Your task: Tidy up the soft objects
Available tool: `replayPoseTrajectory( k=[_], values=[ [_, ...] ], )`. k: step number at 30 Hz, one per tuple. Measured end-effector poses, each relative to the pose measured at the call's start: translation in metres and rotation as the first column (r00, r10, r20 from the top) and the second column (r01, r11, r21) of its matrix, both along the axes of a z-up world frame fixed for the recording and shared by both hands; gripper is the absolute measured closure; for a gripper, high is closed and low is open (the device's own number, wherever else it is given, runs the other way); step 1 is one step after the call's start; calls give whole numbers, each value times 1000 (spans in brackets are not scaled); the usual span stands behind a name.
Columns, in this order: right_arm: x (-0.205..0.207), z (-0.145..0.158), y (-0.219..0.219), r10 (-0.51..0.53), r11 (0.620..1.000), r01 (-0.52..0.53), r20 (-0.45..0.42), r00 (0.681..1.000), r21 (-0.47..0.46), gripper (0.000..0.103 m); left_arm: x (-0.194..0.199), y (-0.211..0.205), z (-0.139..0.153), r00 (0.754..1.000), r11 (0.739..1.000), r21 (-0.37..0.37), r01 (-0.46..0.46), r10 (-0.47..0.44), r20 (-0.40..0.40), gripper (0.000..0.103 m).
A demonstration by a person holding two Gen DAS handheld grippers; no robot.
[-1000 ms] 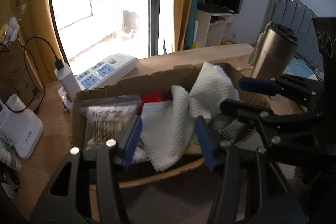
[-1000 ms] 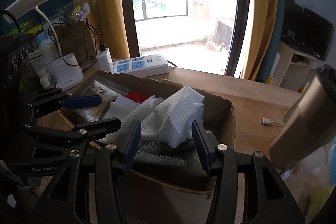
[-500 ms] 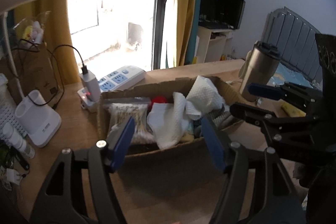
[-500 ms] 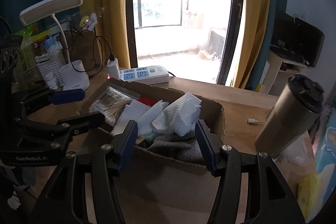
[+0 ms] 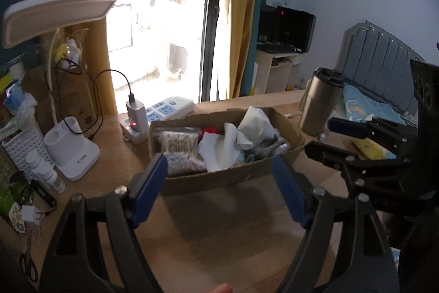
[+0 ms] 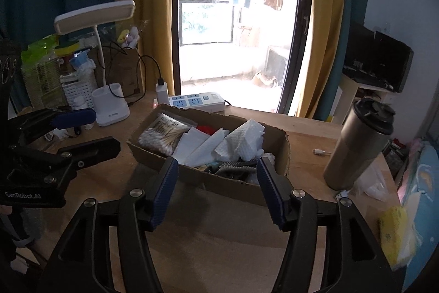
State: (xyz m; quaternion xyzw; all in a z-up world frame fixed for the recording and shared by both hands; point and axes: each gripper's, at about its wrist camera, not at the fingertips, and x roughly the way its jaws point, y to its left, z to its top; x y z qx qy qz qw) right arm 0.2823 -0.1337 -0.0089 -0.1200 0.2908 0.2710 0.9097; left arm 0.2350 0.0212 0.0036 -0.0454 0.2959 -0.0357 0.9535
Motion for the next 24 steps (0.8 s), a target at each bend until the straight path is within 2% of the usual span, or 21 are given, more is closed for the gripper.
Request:
replayPoseTrajectory(
  k=[5, 8, 13, 17, 24],
  values=[
    [-24, 10, 0, -1, 1000, 0, 35, 999, 8, 35, -24, -1, 7, 999, 999, 38, -21, 19, 30, 20],
    [-40, 15, 0, -2, 1000, 1, 57, 998, 11, 34, -40, -1, 14, 999, 999, 33, -21, 19, 51, 15],
    [-59, 22, -3, -5, 1000, 4, 82, 997, 17, 33, -65, -5, 25, 995, 998, 42, -39, 35, 93, 12],
    [-76, 29, -7, -12, 1000, 10, 108, 994, 24, 29, -83, -7, 32, 991, 998, 34, -49, 45, 124, 6],
    [-106, 38, -17, -48, 997, 39, 160, 986, 63, 26, -115, -10, 42, 983, 998, 16, -63, 59, 173, 4]
  ],
)
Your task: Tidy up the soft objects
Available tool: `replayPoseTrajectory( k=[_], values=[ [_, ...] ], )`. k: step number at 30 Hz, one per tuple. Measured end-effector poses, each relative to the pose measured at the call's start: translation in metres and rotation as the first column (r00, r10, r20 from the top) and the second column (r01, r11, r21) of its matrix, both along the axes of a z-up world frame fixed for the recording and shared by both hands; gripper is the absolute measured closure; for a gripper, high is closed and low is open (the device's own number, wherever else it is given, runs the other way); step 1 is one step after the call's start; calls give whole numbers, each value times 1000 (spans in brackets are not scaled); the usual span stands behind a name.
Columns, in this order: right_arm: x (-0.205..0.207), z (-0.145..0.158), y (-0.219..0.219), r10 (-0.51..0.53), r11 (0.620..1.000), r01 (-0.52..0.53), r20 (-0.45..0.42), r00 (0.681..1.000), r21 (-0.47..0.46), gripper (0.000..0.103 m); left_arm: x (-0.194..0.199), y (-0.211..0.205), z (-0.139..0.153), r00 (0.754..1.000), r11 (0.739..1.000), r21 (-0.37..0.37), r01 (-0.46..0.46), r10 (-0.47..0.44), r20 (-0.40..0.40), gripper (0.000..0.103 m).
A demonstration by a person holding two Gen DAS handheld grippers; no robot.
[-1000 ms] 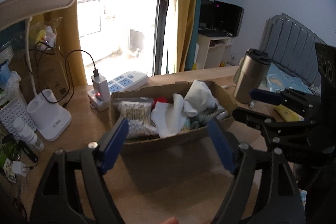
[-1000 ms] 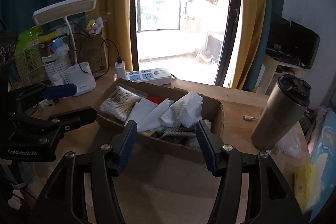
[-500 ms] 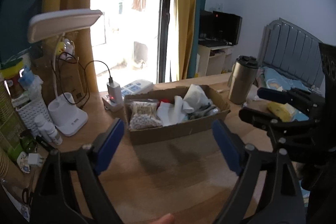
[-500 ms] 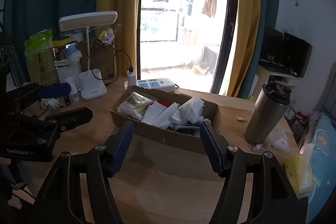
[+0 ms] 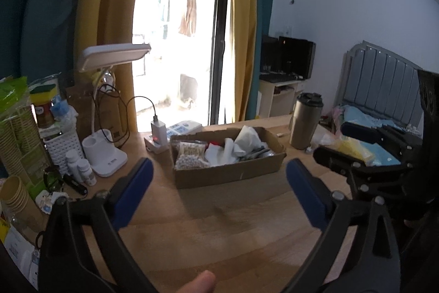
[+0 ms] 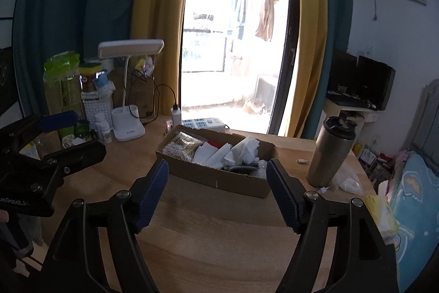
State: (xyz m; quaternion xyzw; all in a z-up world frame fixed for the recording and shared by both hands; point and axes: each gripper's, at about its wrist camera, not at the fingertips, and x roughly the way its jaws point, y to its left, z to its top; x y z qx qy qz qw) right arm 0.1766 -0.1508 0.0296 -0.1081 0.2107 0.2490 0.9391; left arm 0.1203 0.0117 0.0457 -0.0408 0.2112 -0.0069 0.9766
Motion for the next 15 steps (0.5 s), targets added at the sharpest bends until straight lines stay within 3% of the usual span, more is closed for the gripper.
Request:
replayPoseTrajectory(
  k=[15],
  values=[
    [-71, 33, -36, -81, 993, 69, 120, 989, 97, 23, -70, -15, 24, 993, 999, -29, -39, 42, 112, 4]
  ],
)
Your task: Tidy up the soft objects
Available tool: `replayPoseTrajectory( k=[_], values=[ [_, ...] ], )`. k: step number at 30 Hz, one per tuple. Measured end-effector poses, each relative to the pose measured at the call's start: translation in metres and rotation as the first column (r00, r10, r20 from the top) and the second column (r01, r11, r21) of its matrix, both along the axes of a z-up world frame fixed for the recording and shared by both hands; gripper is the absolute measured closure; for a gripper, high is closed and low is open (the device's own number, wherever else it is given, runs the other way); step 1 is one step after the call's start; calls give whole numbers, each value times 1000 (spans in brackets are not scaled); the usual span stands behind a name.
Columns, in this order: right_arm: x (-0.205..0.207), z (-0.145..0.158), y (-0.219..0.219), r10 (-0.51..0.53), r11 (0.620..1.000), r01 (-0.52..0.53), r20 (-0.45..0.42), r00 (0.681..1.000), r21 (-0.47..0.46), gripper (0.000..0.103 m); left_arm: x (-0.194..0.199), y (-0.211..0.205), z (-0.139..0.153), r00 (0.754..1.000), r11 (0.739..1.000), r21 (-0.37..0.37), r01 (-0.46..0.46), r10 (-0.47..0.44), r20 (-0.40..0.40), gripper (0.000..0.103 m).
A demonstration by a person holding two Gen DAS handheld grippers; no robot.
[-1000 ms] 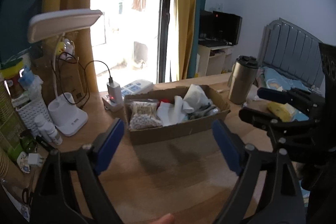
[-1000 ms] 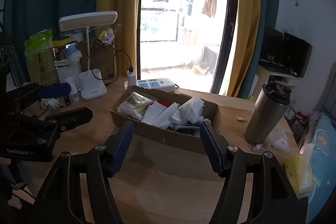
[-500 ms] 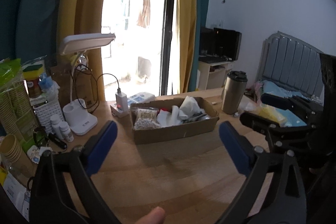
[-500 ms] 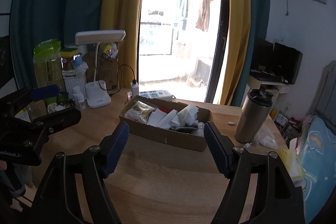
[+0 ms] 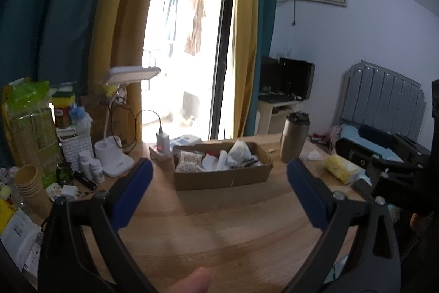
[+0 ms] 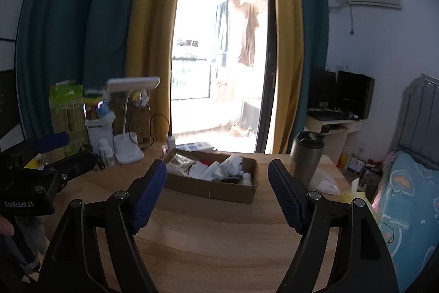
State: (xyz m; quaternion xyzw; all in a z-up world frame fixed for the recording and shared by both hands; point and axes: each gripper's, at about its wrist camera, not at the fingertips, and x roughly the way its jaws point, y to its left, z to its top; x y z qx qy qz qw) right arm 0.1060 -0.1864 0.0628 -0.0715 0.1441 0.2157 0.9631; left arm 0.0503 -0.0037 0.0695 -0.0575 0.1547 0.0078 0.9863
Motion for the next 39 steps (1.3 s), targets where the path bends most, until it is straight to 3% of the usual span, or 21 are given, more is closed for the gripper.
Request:
replayPoseTrajectory(
  k=[15, 39],
  values=[
    [-46, 21, -27, -58, 997, 53, 102, 993, 51, 18, -41, -19, 22, 996, 998, 45, -31, 27, 80, 4],
    [-49, 22, -19, -46, 998, 42, 106, 993, 43, 18, -49, -14, 28, 995, 999, 39, -34, 30, 99, 4]
  ],
)
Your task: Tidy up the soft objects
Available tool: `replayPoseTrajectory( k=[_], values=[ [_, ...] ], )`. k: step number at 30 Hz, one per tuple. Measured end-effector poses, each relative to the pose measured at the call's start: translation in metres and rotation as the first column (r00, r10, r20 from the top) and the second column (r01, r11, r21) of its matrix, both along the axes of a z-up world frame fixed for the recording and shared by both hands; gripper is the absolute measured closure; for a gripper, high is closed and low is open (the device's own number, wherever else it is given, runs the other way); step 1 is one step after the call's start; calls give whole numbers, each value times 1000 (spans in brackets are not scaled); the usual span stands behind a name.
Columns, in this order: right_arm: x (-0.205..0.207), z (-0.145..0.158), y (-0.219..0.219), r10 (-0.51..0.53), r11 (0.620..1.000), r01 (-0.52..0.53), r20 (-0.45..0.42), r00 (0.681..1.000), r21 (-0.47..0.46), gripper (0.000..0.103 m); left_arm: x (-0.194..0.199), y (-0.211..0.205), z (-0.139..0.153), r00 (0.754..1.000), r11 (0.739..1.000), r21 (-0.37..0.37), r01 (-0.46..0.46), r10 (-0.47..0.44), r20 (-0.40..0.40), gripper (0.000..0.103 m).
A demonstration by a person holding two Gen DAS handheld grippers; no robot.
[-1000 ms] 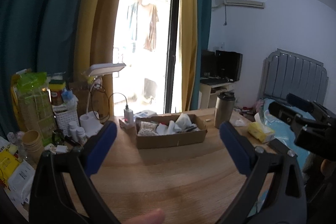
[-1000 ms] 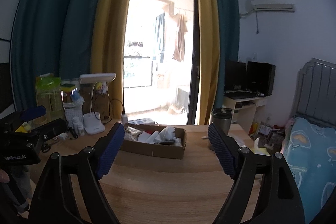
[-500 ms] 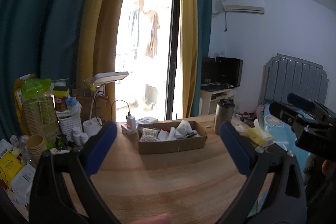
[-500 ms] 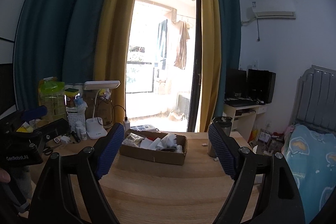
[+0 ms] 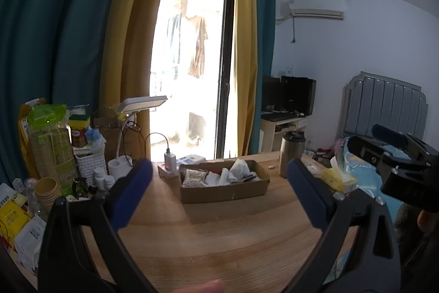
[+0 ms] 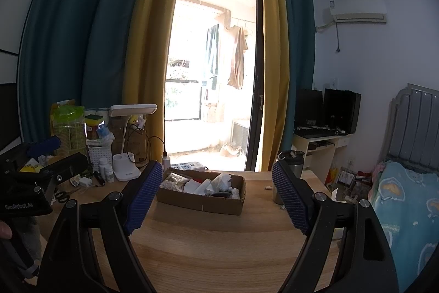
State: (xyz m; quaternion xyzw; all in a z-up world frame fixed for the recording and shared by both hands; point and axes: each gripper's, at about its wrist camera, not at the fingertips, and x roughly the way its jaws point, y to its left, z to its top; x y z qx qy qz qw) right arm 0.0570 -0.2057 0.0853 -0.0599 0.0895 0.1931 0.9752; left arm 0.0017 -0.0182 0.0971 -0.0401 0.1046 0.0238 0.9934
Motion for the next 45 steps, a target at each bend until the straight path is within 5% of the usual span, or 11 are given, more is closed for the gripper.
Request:
replayPoseTrajectory(
  k=[45],
  values=[
    [2, -2, -4, -9, 1000, 9, -6, 1000, 8, 18, -3, -10, 1, 1000, 1000, 7, 30, -30, 4, 3]
  ],
)
